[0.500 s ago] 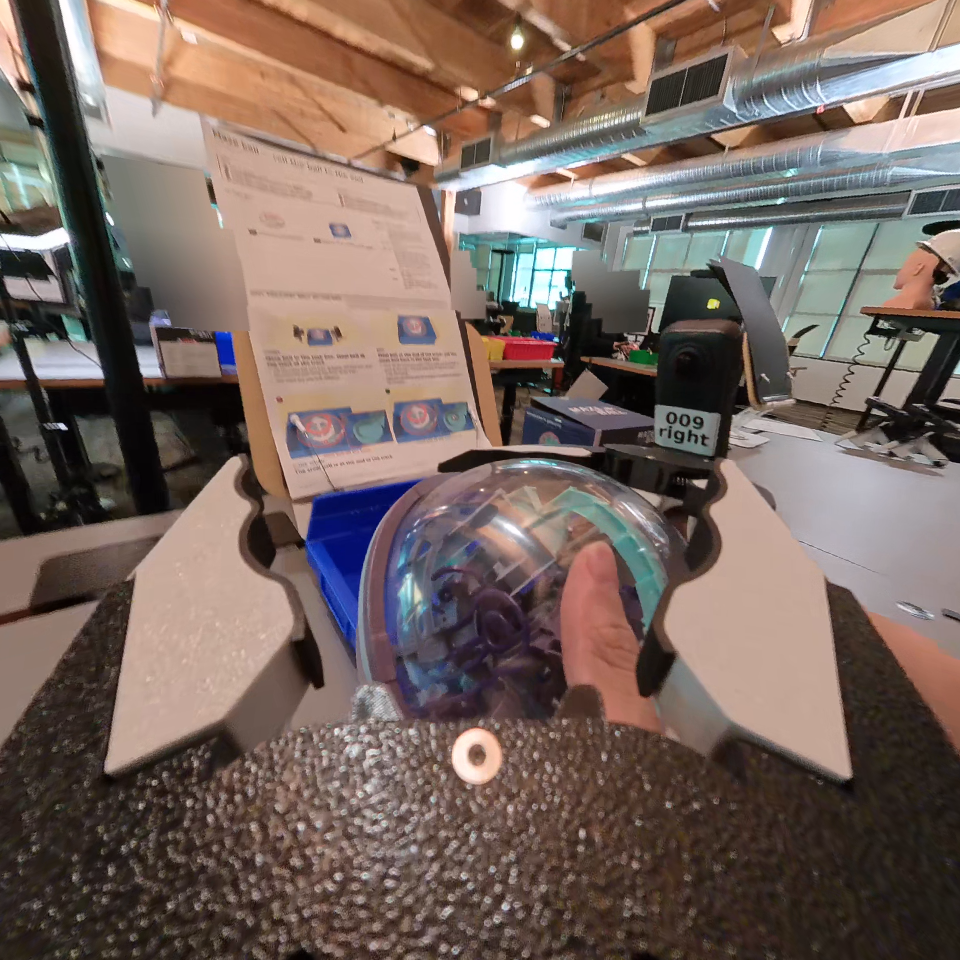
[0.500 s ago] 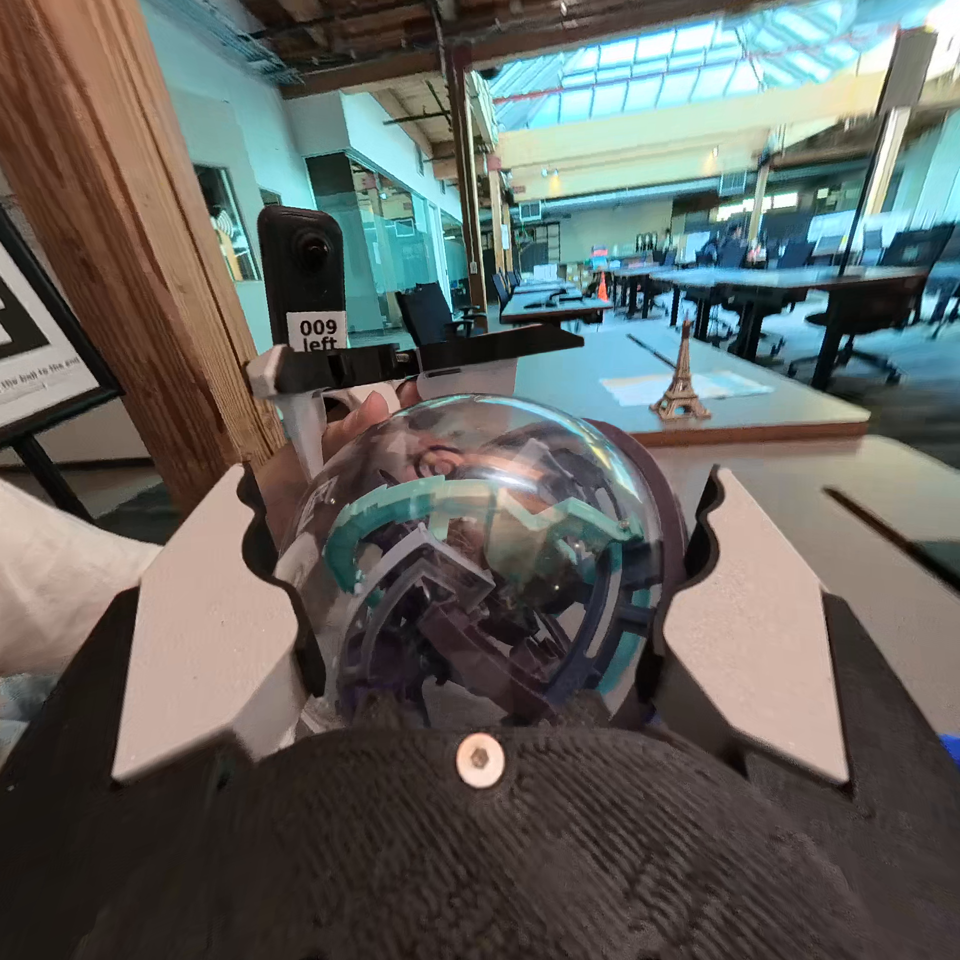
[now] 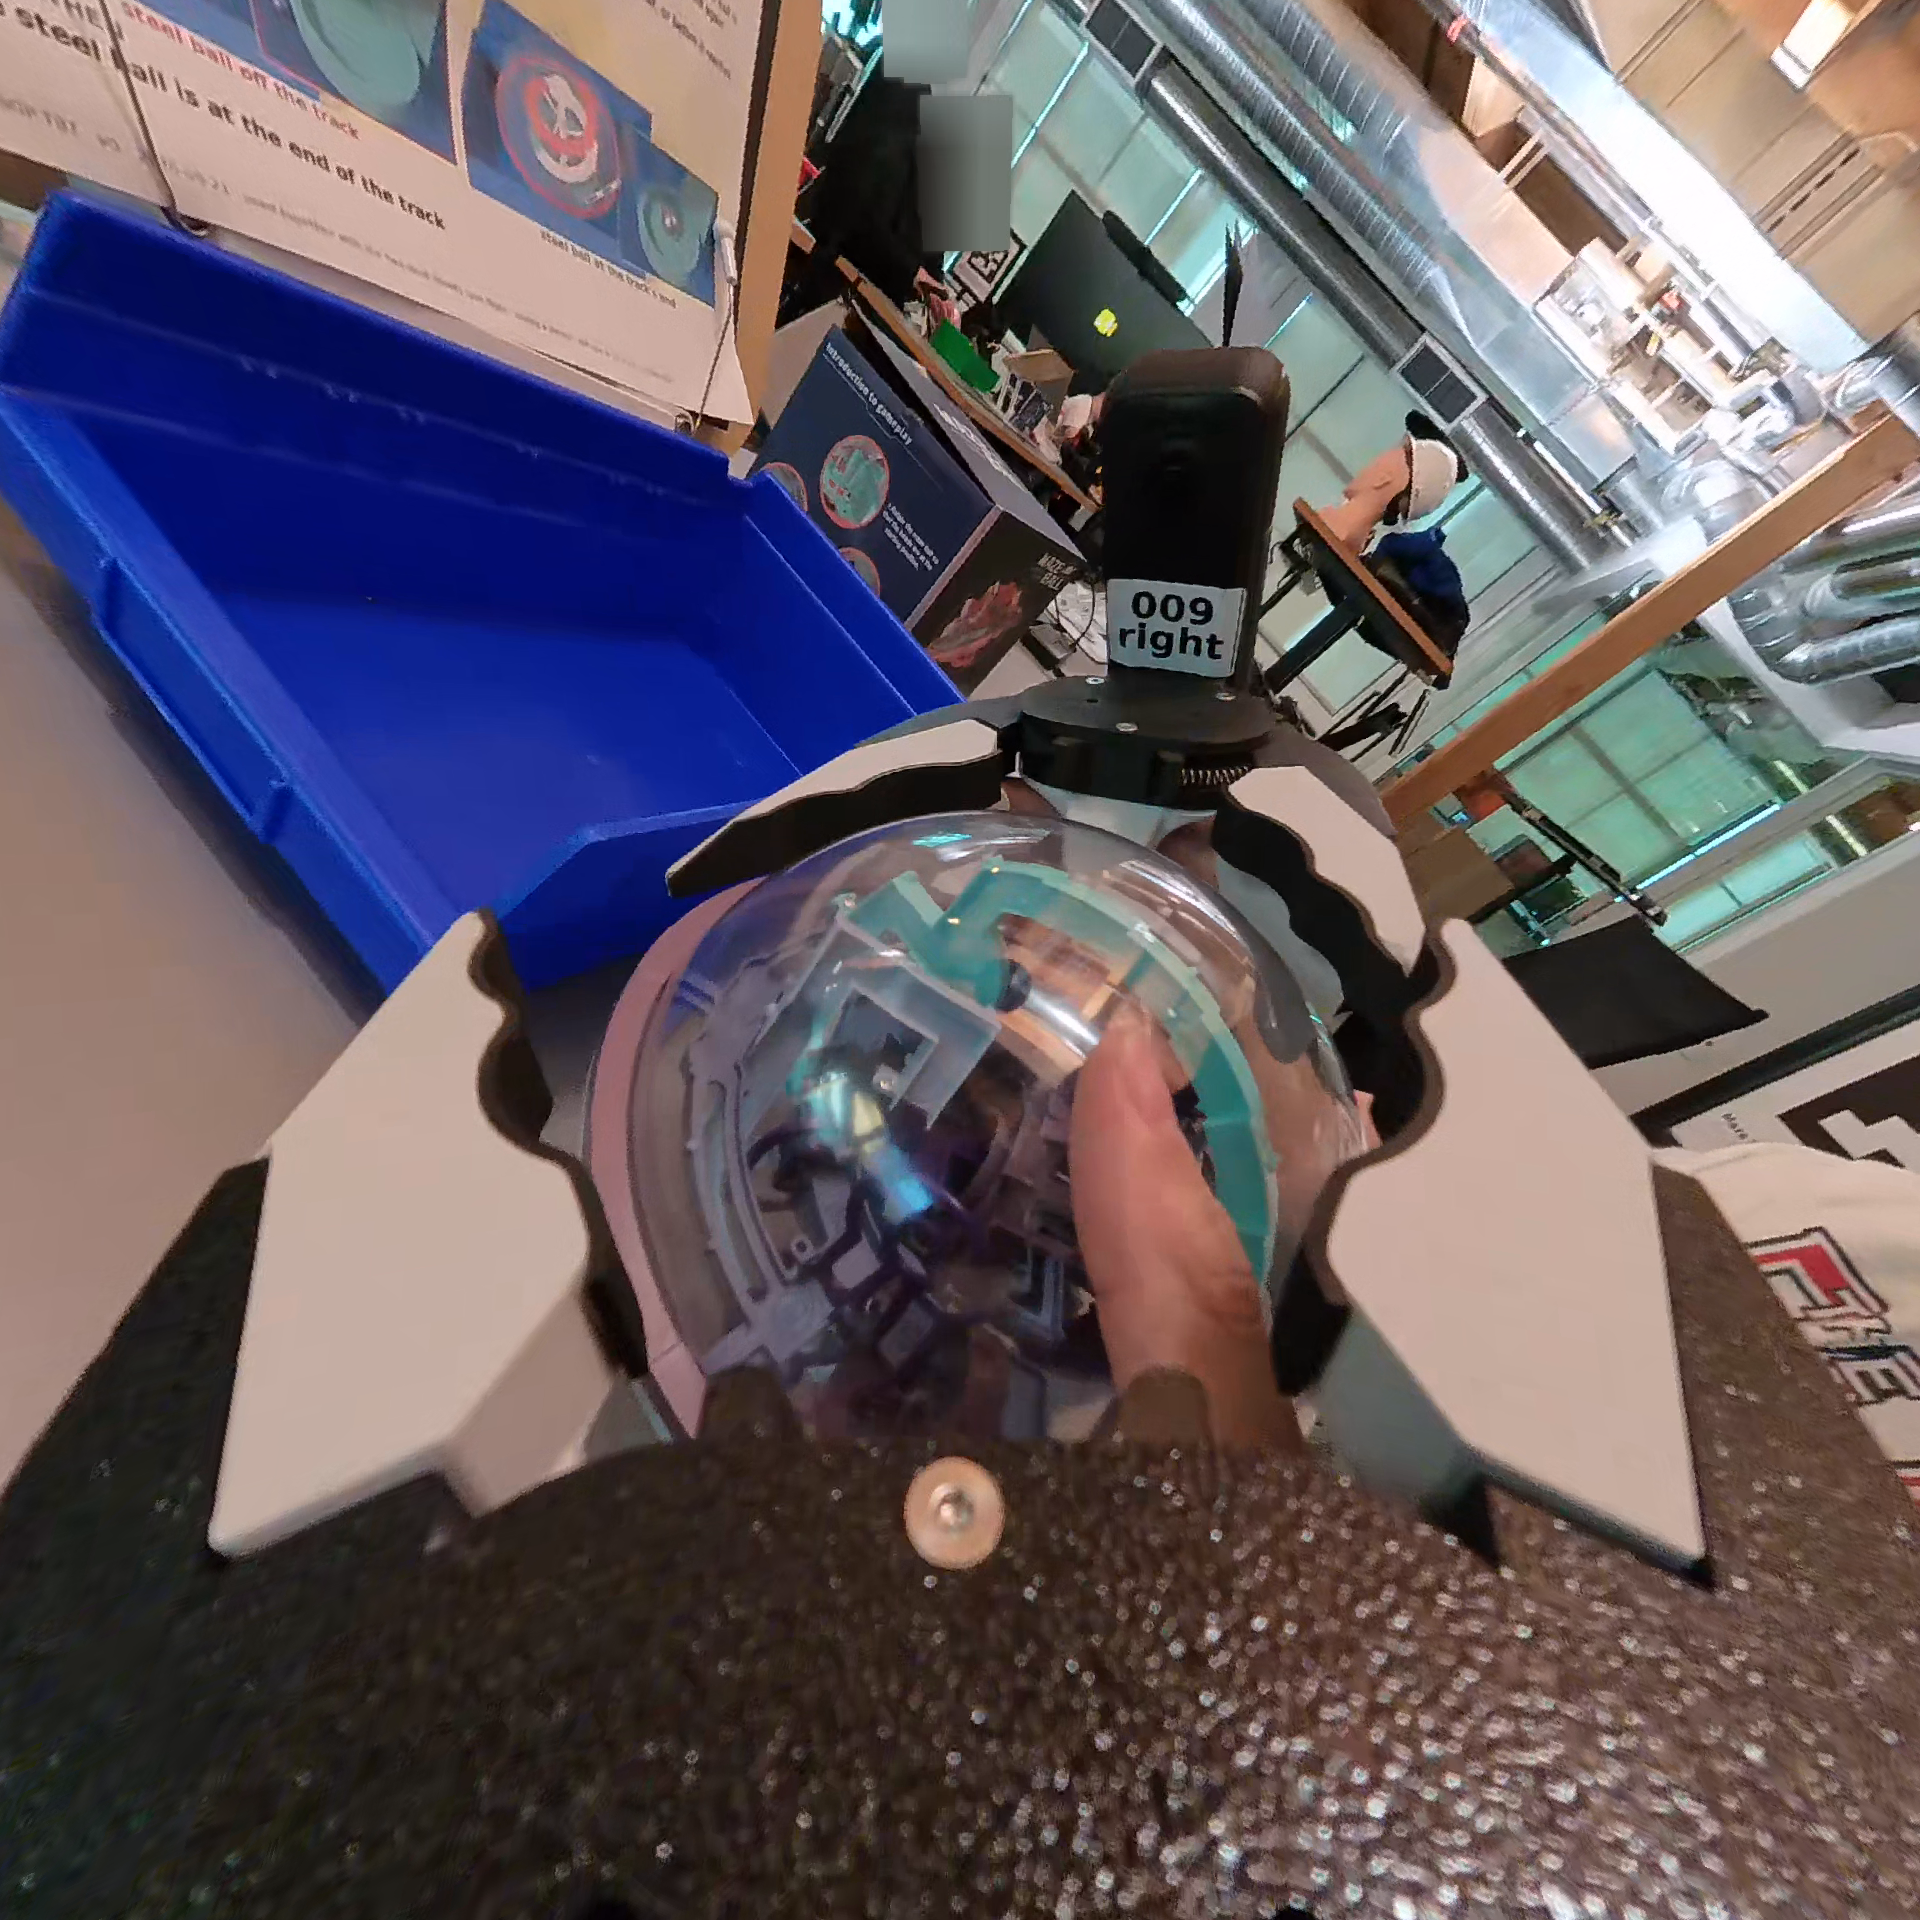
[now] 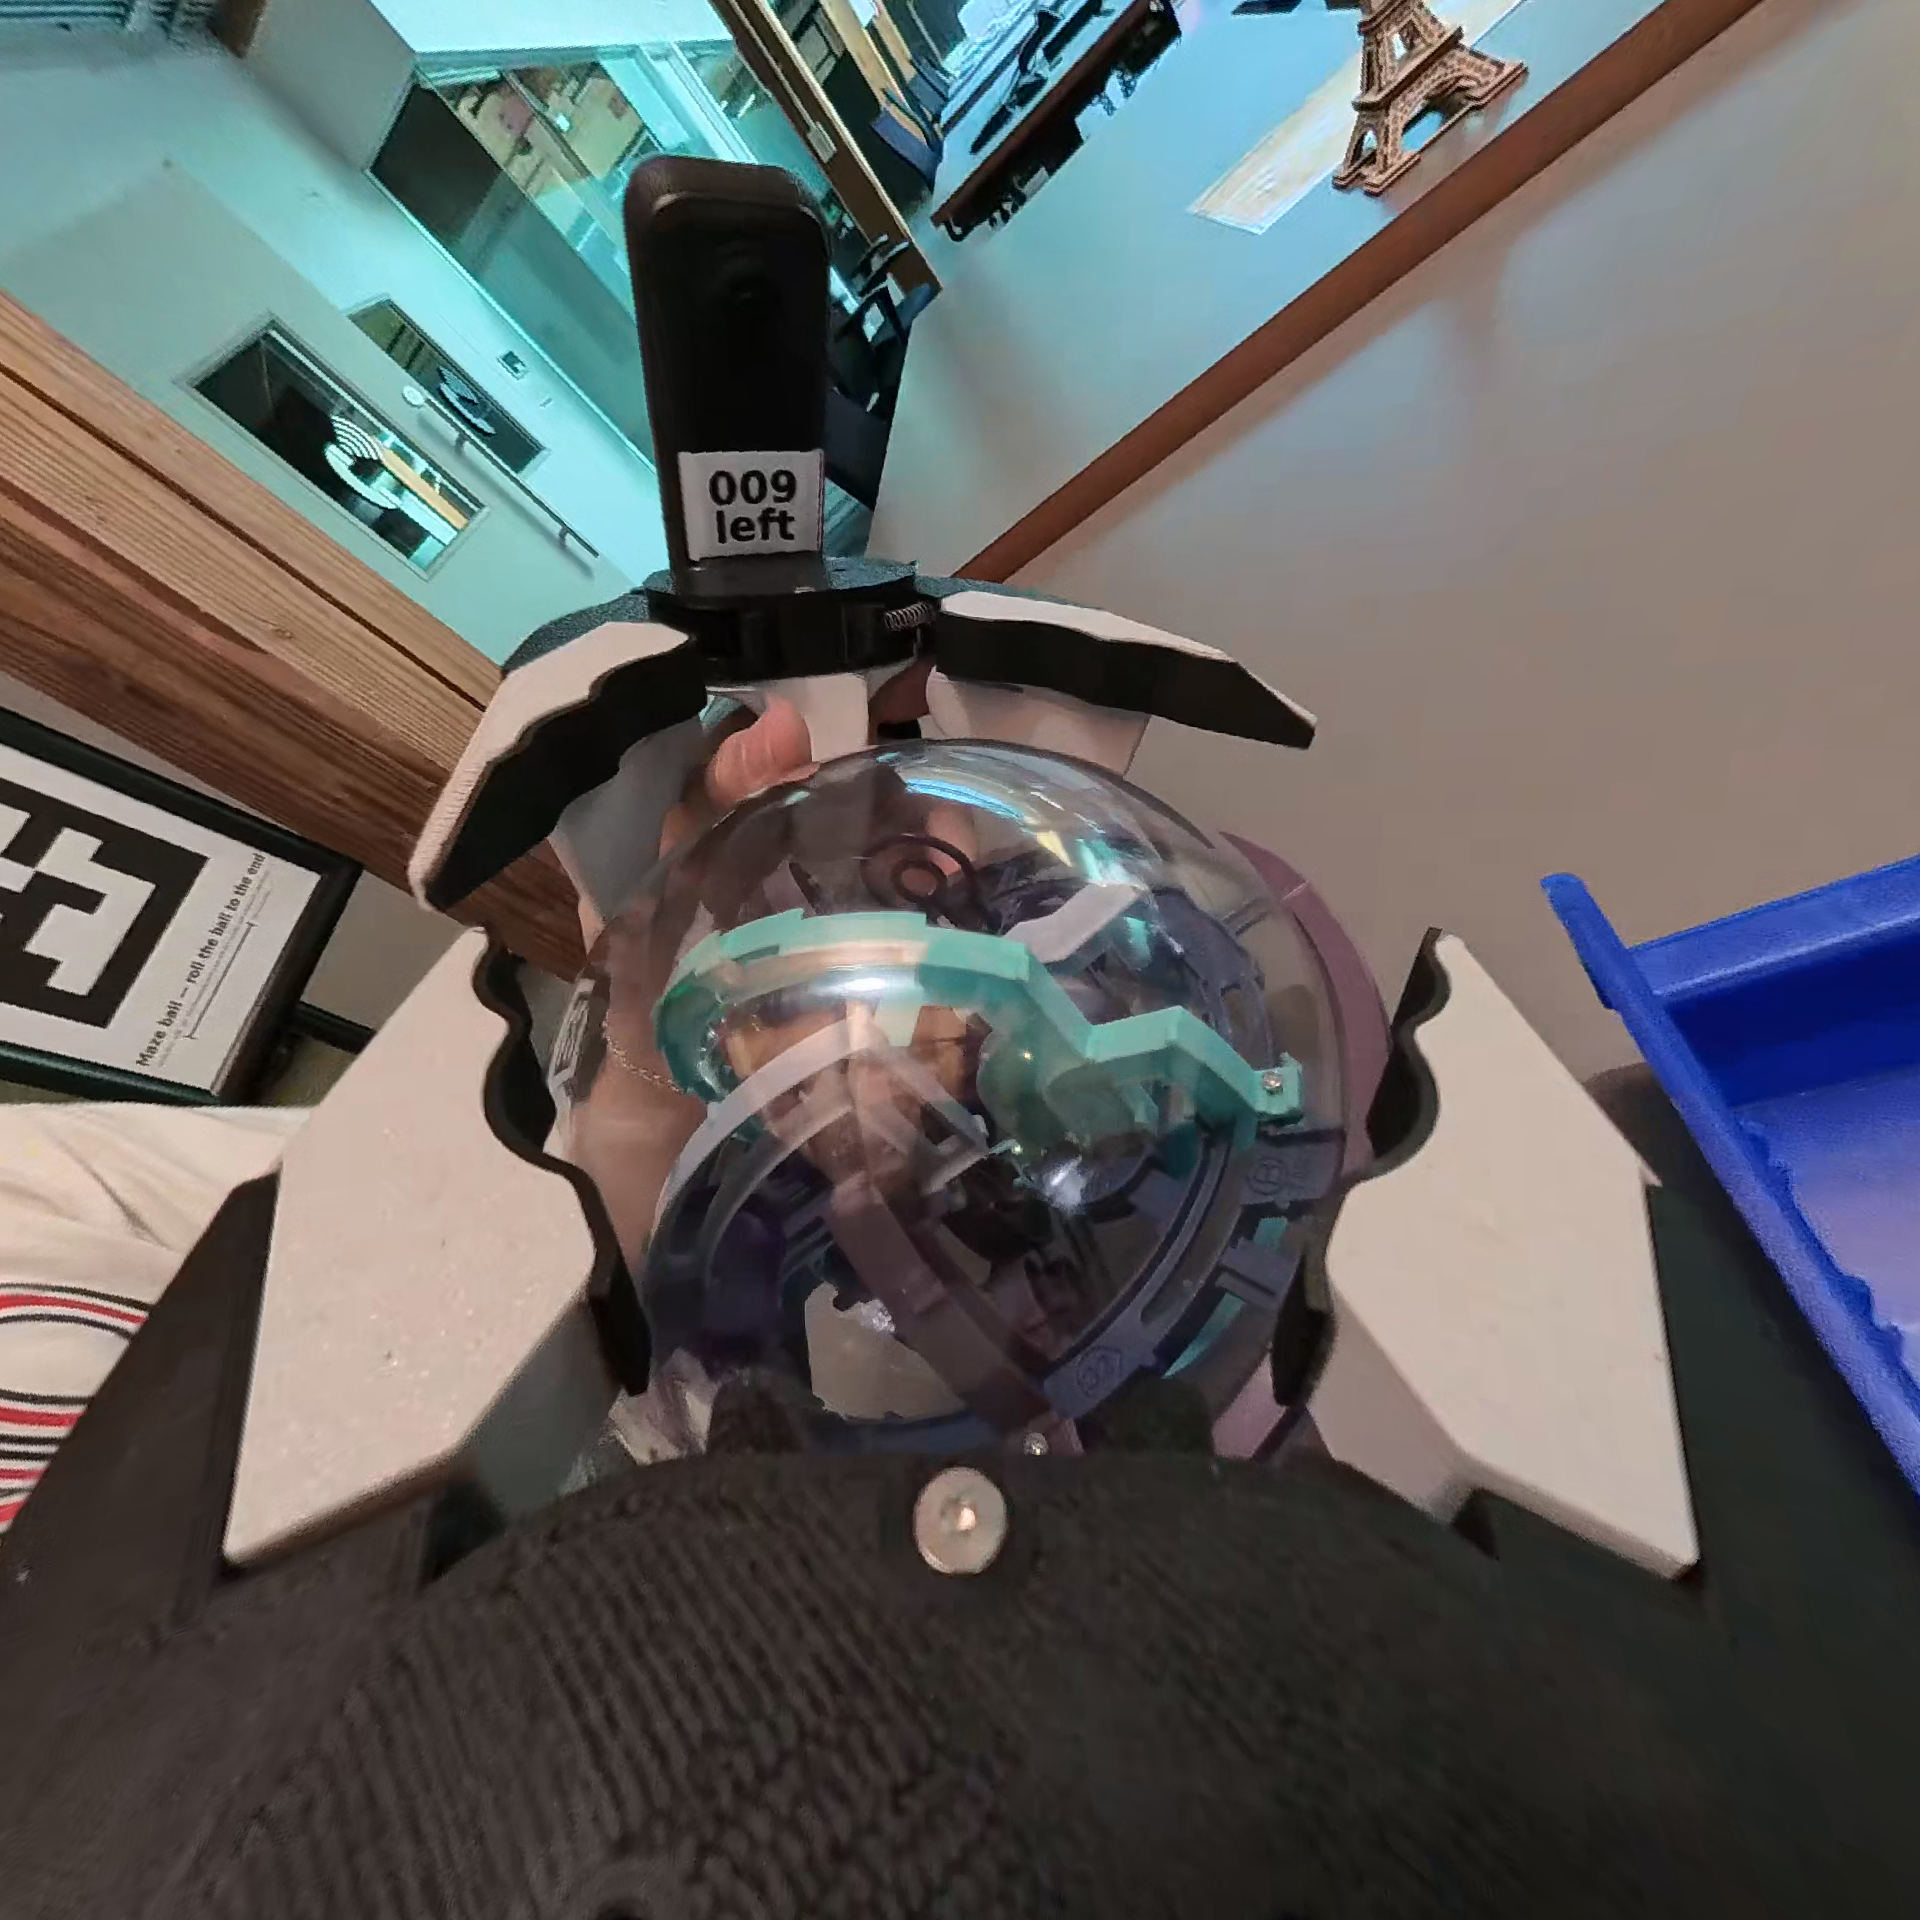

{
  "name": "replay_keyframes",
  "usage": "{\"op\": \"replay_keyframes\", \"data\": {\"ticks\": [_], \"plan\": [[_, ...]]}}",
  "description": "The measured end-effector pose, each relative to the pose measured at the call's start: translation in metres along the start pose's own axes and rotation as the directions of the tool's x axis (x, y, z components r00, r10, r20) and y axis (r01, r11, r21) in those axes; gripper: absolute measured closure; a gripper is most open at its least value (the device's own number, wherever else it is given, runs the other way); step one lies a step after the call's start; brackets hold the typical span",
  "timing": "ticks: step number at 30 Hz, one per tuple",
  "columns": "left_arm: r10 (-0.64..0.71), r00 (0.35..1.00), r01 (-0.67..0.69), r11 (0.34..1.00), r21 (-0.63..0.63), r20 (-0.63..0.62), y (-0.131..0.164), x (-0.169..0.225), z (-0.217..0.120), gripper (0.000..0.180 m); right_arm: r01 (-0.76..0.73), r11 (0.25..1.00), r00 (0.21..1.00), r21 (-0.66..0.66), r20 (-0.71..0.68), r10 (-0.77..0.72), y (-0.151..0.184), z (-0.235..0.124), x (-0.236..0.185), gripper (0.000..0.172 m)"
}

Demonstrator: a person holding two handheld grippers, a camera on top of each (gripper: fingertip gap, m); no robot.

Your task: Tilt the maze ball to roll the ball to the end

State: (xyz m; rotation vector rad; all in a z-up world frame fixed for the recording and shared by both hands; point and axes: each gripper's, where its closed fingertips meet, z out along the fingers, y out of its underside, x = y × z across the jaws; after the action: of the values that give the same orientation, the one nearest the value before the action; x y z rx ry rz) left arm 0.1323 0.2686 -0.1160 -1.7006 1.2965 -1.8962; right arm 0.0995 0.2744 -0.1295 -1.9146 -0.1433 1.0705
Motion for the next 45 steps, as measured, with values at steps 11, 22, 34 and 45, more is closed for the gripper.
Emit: {"op": "replay_keyframes", "data": {"ticks": [11, 22, 34, 45], "plan": [[0.001, 0.999, -0.005, 0.996, -0.087, -0.049, 0.019, 0.005, 0.016, 0.024, 0.033, 0.999, 0.999, -0.018, -0.001, -0.033, 0.026, -0.01, 0.005, 0.014], [-0.03, 0.996, 0.018, 0.991, -0.131, -0.088, 0.038, -0.005, 0.04, 0.026, 0.33, 0.929, 0.943, 0.166, -0.093, -0.318, 0.029, -0.053, -0.001, 0.029], [0.135, 0.987, -0.143, 0.986, -0.086, -0.091, 0.034, -0.003, 0.039, 0.023, 0.847, 0.521, 0.479, -0.111, -0.269, -0.836, 0.077, -0.044, 0.004, 0.023], [0.339, 0.94, -0.326, 0.924, 0.2, -0.029, -0.017, 0.006, 0.006, 0.028, 0.845, 0.534, 0.487, -0.039, -0.356, -0.797, 0.074, -0.047, 0.023, 0.031]]}}
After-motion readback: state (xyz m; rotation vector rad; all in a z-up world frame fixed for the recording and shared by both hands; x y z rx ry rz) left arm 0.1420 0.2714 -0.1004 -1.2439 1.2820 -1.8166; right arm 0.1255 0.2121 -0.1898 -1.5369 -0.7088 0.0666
